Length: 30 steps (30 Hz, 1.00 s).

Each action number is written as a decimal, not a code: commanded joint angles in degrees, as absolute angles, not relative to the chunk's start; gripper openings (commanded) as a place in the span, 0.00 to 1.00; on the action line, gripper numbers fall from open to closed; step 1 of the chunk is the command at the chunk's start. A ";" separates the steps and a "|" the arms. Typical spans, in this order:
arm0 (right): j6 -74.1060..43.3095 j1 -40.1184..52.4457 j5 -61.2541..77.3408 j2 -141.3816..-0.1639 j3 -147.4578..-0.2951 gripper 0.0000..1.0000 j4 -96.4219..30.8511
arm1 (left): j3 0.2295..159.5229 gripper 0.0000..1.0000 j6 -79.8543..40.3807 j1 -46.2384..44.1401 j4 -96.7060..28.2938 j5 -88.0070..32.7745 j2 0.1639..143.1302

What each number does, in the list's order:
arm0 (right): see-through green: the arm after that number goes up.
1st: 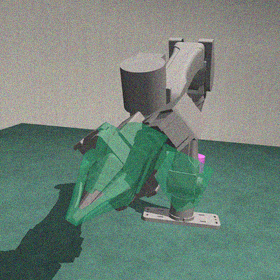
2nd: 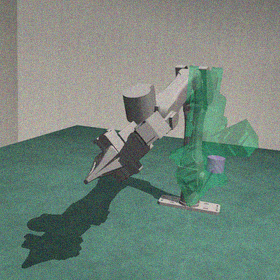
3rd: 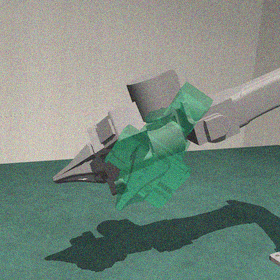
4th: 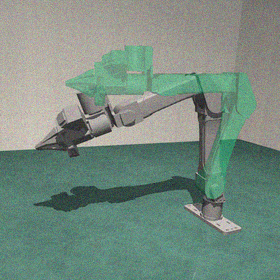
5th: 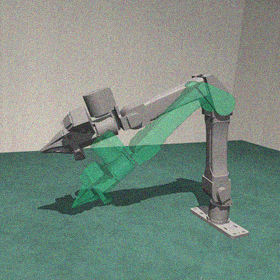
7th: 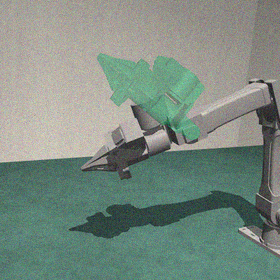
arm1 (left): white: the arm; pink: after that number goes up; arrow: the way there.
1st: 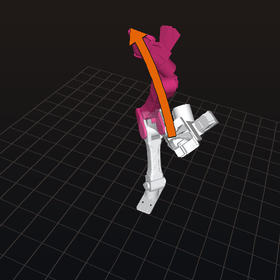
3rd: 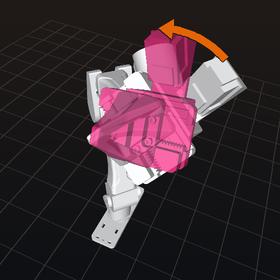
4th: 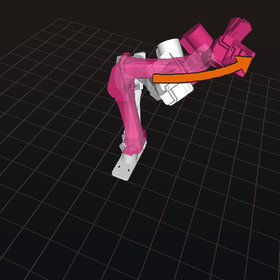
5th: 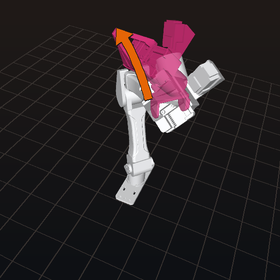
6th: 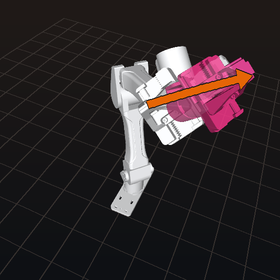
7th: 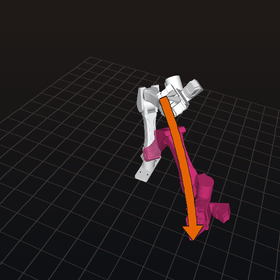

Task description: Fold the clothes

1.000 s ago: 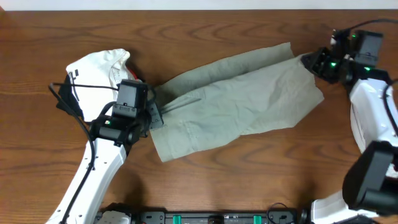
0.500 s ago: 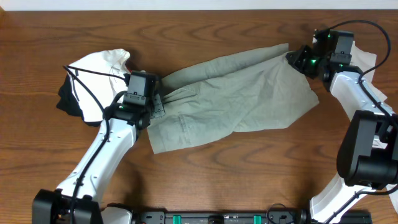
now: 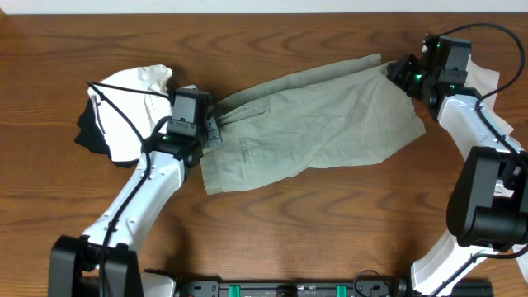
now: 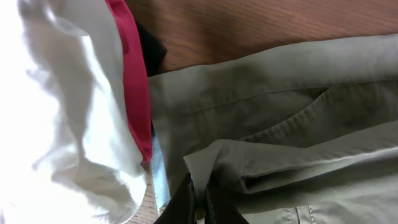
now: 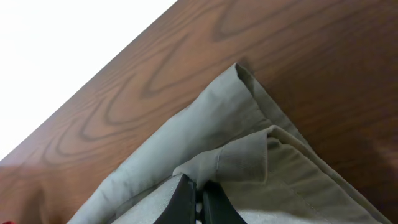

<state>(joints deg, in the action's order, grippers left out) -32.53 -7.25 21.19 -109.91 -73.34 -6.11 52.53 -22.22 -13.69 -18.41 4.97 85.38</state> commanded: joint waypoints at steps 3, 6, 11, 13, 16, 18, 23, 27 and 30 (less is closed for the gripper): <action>-33.39 -7.20 18.39 -109.86 -74.11 0.01 -5.58 | 53.71 0.06 -21.45 -13.41 -17.39 7.18 89.76; -33.36 -7.11 18.17 -109.91 -74.08 0.01 -5.56 | 53.71 0.06 -21.50 -13.41 -17.28 9.34 90.78; -33.39 -7.05 18.04 -110.69 -74.08 0.01 -4.93 | 53.71 0.06 -21.67 -13.39 -17.91 13.17 90.63; -33.39 -7.05 18.04 -111.48 -74.08 0.01 -4.69 | 53.71 0.06 -21.71 -13.30 -18.13 13.17 90.61; -33.43 -7.05 18.35 -112.88 -74.08 0.01 -4.03 | 53.71 0.06 -21.71 -13.28 -18.09 13.61 90.61; -33.41 -7.01 18.94 -113.86 -74.11 0.01 -3.40 | 53.71 0.06 -22.96 -13.28 -18.20 15.22 90.61; -33.39 -6.83 19.97 -114.76 -74.11 0.06 -1.87 | 53.71 0.07 -24.27 -13.19 -18.17 15.97 90.56; -32.32 -7.35 24.71 -114.76 -74.17 0.56 2.79 | 54.22 0.75 -24.27 -13.19 -18.55 15.97 89.95; -32.36 -9.34 29.61 -114.34 -74.81 0.75 3.81 | 56.34 0.90 -24.21 -13.17 -20.45 15.99 86.96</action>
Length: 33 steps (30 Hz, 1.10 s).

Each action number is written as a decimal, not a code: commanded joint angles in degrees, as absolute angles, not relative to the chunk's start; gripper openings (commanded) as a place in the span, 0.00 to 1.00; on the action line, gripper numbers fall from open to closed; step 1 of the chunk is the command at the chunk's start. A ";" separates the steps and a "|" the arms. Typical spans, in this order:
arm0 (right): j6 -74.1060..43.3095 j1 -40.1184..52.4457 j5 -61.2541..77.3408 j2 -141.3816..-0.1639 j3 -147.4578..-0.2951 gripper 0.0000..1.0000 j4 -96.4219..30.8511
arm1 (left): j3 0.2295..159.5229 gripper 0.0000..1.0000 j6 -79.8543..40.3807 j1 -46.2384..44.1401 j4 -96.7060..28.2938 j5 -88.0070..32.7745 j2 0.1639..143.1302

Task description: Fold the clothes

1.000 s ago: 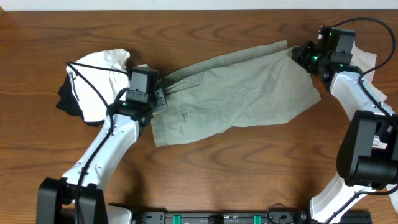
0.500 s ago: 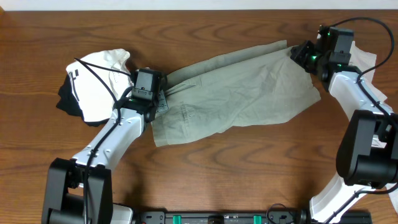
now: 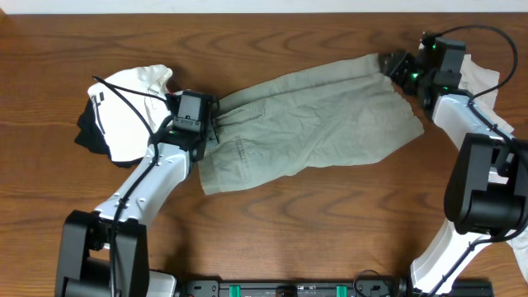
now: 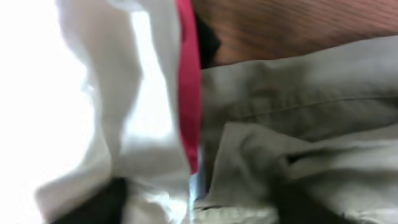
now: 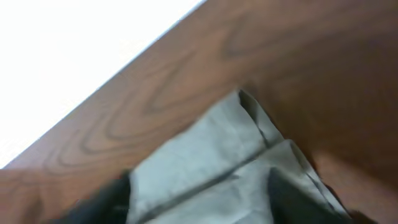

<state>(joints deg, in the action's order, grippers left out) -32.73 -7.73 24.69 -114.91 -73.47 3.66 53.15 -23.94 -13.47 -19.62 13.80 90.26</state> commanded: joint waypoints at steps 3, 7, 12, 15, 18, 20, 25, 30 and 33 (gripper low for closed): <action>-32.95 -12.03 35.22 -113.27 -75.53 0.71 1.23 | 59.77 0.91 -22.76 -13.19 -24.40 15.88 82.04; -30.59 -14.06 39.42 -111.11 -76.34 0.61 -10.83 | 61.30 0.61 -20.43 -13.19 -29.43 10.55 76.31; -20.67 -10.44 35.09 -110.65 -76.36 0.36 -26.39 | 59.59 0.23 -17.45 -13.47 -34.52 2.81 76.77; -19.79 -6.17 26.72 -110.96 -76.34 0.19 -29.36 | 57.95 0.18 -13.65 -13.45 -34.09 -2.72 80.34; -19.07 -1.78 20.80 -111.63 -76.34 0.11 -26.81 | 57.63 0.19 -10.09 -13.45 -32.34 -7.31 85.89; -19.62 0.78 17.74 -112.84 -76.34 0.10 -23.42 | 57.63 0.19 -9.15 -13.47 -30.50 -9.17 89.60; -24.36 4.16 13.74 -118.08 -76.34 0.09 -15.09 | 57.63 0.19 -8.56 -13.45 -27.29 -10.31 97.10; -30.55 4.51 14.41 -124.09 -76.34 0.08 -4.84 | 57.63 0.19 -7.99 -13.45 -28.05 -10.31 101.56; -34.26 4.27 14.37 -126.48 -76.36 0.06 4.43 | 57.60 0.19 -7.46 -13.47 -28.62 -10.28 102.26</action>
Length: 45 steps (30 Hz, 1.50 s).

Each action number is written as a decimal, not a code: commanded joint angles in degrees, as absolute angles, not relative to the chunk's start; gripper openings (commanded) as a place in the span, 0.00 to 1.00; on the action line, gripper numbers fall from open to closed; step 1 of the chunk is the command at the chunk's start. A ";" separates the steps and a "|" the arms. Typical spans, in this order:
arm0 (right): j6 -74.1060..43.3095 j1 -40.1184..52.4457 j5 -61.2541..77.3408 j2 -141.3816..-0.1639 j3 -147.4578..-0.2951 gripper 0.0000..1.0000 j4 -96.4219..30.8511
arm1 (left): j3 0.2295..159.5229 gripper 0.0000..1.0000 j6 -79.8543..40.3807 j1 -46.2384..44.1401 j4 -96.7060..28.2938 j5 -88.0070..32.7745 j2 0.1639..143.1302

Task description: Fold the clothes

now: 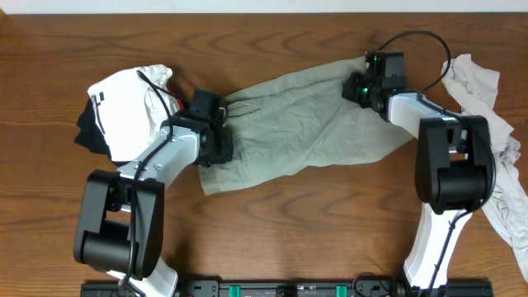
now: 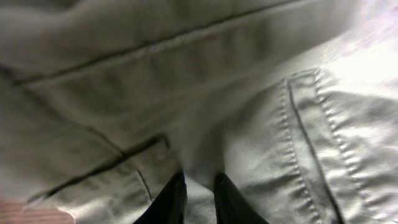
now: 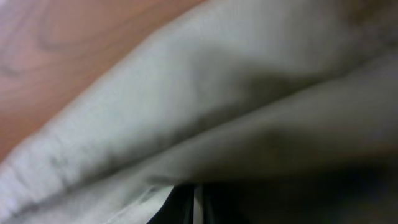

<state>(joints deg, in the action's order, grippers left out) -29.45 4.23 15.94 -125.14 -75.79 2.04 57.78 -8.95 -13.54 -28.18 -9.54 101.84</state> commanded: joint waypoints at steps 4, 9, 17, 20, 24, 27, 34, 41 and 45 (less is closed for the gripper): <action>-39.90 3.09 14.61 -128.60 -76.36 0.07 20.08 | 57.60 0.19 -5.65 -13.45 -29.06 -9.67 102.24; -36.12 0.34 27.09 -127.28 -77.67 0.09 21.02 | 57.60 0.21 -4.49 -13.45 -28.95 -9.63 102.24; -23.59 -8.88 40.99 -115.02 -78.70 0.20 -10.68 | 57.65 0.28 -4.49 -13.45 -28.18 -9.63 102.21; -17.52 -10.35 34.44 -111.04 -78.70 0.38 -28.12 | 57.65 0.28 -4.51 -13.45 -27.68 -9.63 102.21; -15.70 -9.56 23.20 -110.34 -78.48 0.61 -45.06 | 57.65 0.29 -4.51 -13.45 -26.98 -9.65 102.21; -15.84 -8.27 20.29 -111.39 -76.53 0.62 -47.64 | 57.65 0.29 -4.51 -13.45 -26.44 -9.65 102.21; -21.45 -7.07 22.39 -115.00 -71.57 0.53 -45.87 | 57.65 0.30 -4.51 -13.45 -26.20 -9.63 102.21; -24.86 -6.28 24.32 -115.24 -69.54 0.23 -42.59 | 57.65 0.31 -4.49 -13.45 -25.78 -9.63 102.21; -24.27 -7.07 23.14 -114.87 -69.91 0.01 -42.76 | 57.65 0.31 -4.49 -13.45 -25.76 -9.63 102.24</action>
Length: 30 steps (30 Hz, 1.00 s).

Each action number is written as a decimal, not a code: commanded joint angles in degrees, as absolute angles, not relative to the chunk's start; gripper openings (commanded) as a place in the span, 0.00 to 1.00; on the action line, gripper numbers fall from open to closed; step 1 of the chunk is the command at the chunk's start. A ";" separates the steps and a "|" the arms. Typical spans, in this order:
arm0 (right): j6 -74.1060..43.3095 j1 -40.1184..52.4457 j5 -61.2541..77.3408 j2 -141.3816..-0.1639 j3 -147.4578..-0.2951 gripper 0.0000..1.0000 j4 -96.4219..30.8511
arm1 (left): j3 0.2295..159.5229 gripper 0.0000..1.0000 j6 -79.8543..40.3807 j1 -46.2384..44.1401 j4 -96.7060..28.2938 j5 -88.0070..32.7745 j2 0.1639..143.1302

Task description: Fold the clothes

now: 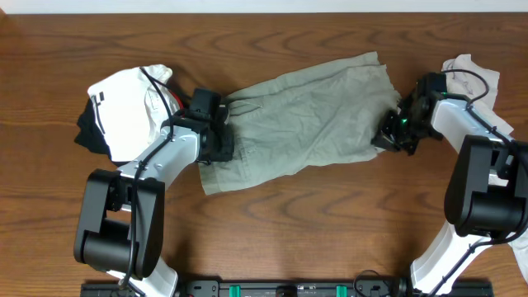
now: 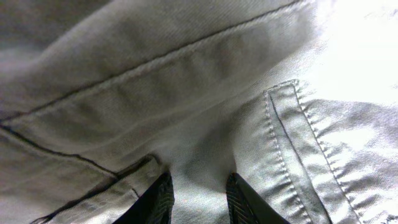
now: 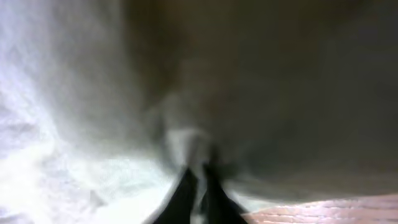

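Observation:
Olive-green shorts point(image 1: 305, 115) lie spread slantwise across the wooden table point(image 1: 330, 239). My left gripper point(image 1: 218, 147) rests on their left end near the waistband. In the left wrist view its fingers point(image 2: 158, 199) stand apart, pressed down on seamed fabric, and the left gripper point(image 2: 198, 200) is open. My right gripper point(image 1: 393, 137) is at the lower right hem of the shorts. In the blurred right wrist view the right gripper point(image 3: 198, 190) is shut, with a fold of the shorts' cloth point(image 3: 186, 74) pinched between the fingers.
A heap of white clothing point(image 1: 124, 103) with black cloth point(image 1: 87, 132) and a strip of red lies just left of the left gripper. A pale grey garment point(image 1: 474, 73) lies at the right edge, behind the right arm.
My right gripper has gone from the shorts' upper edge to their lower right hem and is shut on cloth there. My left gripper's fingers stand wider apart on the same spot.
At first both grippers were shut on the shorts, left on the waistband end, right on the far right corner, and still were a second later. Then both sat elsewhere on the cloth. Now the left is open and the right holds the lower right hem.

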<state>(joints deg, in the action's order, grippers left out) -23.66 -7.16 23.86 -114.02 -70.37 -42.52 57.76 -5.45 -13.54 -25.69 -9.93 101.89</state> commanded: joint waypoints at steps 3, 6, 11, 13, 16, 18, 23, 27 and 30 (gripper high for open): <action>-24.16 -9.50 18.15 -114.21 -70.74 0.01 -45.12 | 57.65 0.31 -4.47 -13.45 -25.74 -9.63 102.24; -22.94 -12.62 10.02 -113.08 -71.59 0.02 -49.04 | 57.65 0.31 -4.03 -13.45 -25.76 -9.63 102.24; -20.27 -15.79 0.75 -111.77 -71.61 0.01 -52.51 | 57.65 0.31 -4.05 -13.45 -24.84 -9.63 102.24; -20.08 -16.12 -1.30 -111.77 -71.61 0.01 -53.74 | 57.65 0.31 -4.08 -13.45 -24.25 -9.63 102.24; -20.08 -16.12 -2.31 -111.74 -71.66 0.03 -54.57 | 57.65 0.31 -4.08 -13.45 -24.03 -9.65 102.24; -18.48 -16.12 2.17 -111.24 -72.51 0.10 -54.89 | 57.76 0.31 -4.08 -13.45 -24.16 -9.67 102.17; -10.63 -17.02 20.80 -106.63 -76.75 0.29 -55.37 | 61.41 0.31 -4.12 -13.47 -29.12 -13.13 98.87; -10.66 -17.26 23.38 -101.25 -78.43 0.41 -55.31 | 63.18 0.32 -4.12 -13.67 -30.83 -17.10 93.84; -10.66 -17.10 23.44 -98.87 -78.41 0.42 -56.62 | 63.18 0.32 -4.10 -15.05 -30.79 -17.43 91.53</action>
